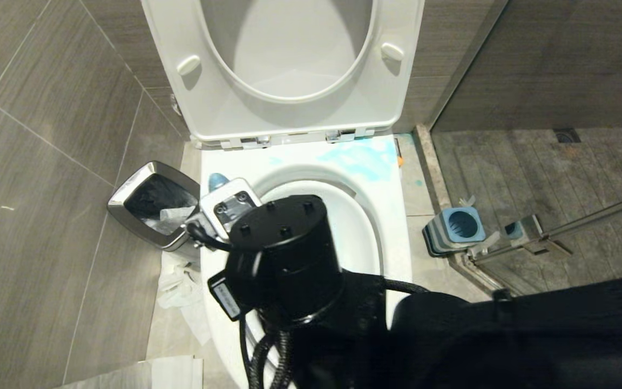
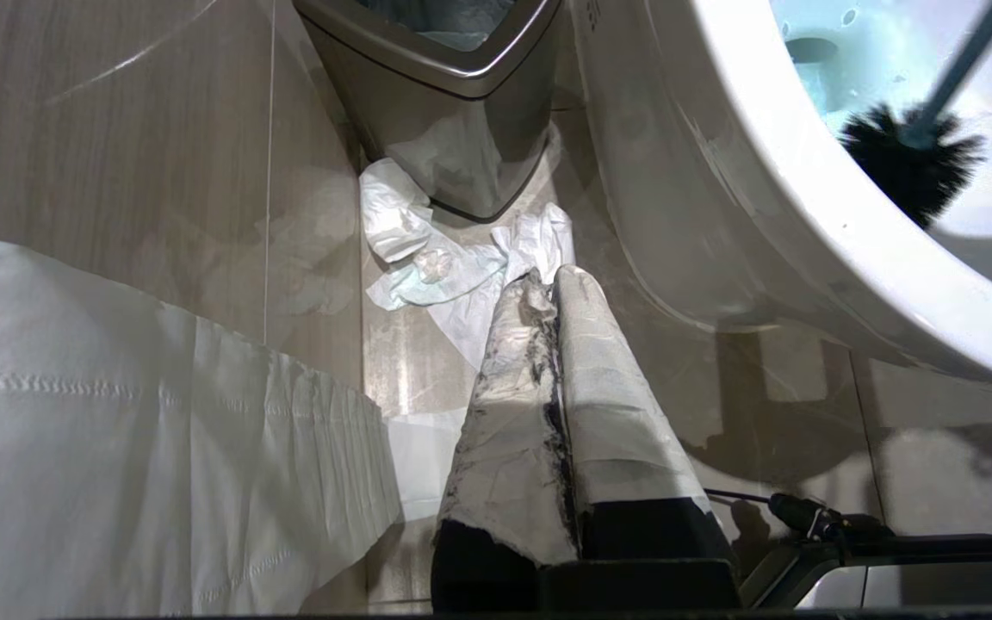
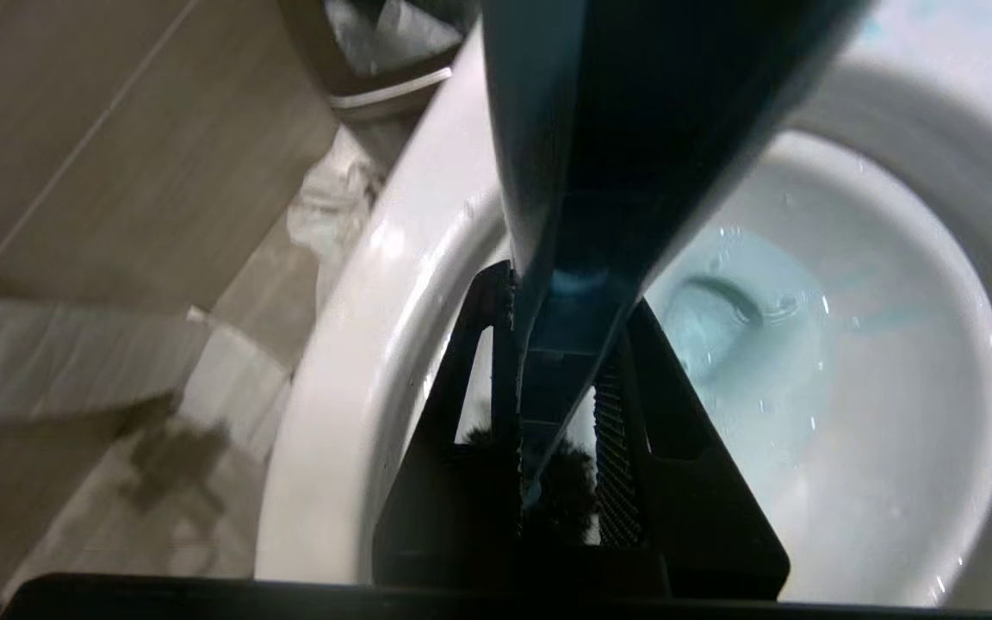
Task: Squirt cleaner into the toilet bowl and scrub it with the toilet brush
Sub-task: Scrub the toilet bowl
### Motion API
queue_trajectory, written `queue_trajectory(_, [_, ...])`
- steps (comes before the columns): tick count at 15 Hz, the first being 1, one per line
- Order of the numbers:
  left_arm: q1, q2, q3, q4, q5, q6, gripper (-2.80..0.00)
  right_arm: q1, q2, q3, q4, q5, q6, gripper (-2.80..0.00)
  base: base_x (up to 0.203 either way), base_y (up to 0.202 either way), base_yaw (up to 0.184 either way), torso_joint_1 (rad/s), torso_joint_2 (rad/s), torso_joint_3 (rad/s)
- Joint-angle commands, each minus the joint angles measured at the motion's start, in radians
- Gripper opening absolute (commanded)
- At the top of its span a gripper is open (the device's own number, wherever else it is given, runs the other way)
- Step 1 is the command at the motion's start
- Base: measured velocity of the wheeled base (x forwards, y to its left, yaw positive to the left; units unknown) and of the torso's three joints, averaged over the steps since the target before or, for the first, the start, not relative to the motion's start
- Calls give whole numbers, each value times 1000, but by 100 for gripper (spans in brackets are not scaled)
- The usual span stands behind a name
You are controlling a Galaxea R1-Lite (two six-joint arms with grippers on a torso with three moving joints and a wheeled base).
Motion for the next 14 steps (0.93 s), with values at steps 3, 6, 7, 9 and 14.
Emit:
queue_trajectory(3, [0, 1, 0, 0, 0, 0, -280, -84, -207, 200, -5, -13, 24, -280, 0, 0, 0, 0, 0, 0])
queue_trajectory(6, [0, 1, 0, 0, 0, 0, -280, -182, -220, 196, -7, -15, 23, -280, 0, 0, 0, 0, 0, 0])
queue_trajectory(7, [0, 1, 0, 0, 0, 0, -280, -214, -219, 186, -7, -14, 23, -280, 0, 0, 0, 0, 0, 0])
queue_trajectory(9, [0, 1, 0, 0, 0, 0, -280, -264, -203, 130, -8, -11, 21, -280, 0, 0, 0, 0, 0, 0])
queue_trajectory(14, [0, 1, 0, 0, 0, 0, -280, -307, -82, -72, -11, -8, 19, -280, 0, 0, 0, 0, 0, 0])
